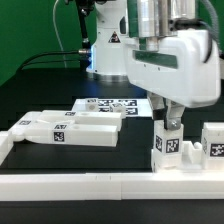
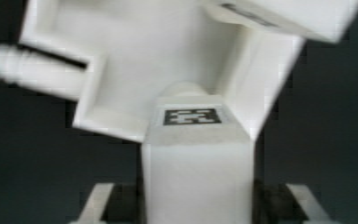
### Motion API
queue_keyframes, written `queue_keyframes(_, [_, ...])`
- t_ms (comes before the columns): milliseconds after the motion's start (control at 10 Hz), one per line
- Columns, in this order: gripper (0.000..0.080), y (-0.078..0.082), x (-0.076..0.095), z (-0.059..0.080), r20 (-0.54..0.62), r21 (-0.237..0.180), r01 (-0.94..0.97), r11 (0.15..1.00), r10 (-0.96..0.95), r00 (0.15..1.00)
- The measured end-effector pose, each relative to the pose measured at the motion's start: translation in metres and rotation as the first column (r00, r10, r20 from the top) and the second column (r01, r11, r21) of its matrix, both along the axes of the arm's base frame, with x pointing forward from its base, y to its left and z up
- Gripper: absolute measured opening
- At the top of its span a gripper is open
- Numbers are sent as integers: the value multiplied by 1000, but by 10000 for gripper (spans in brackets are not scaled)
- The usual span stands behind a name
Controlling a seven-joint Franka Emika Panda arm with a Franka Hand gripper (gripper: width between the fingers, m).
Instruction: Assemble chair
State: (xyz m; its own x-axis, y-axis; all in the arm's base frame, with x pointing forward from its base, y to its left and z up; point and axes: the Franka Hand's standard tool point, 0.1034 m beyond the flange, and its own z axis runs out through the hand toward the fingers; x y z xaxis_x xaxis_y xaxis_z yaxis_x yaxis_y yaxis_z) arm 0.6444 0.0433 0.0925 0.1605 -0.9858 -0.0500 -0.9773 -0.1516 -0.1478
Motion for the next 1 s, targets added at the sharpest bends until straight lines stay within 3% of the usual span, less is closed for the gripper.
queue_keyframes(200, [304,0,0,0,2,-3,-14,1000,14,1000])
queue_keyframes(300, [439,1,0,0,1,-9,-52,999,52,999])
queue_keyframes(400, [439,7,-2,0,-13,-22,-131,991,130,991])
queue_keyframes(500, [603,10,-1,1,-12,-43,-271,961,271,962])
queue_keyframes(700, [635,13,-2,0,-10,-84,-525,847,526,851])
queue_keyframes(1000, [649,10,-2,-1,-18,-112,-694,711,697,717])
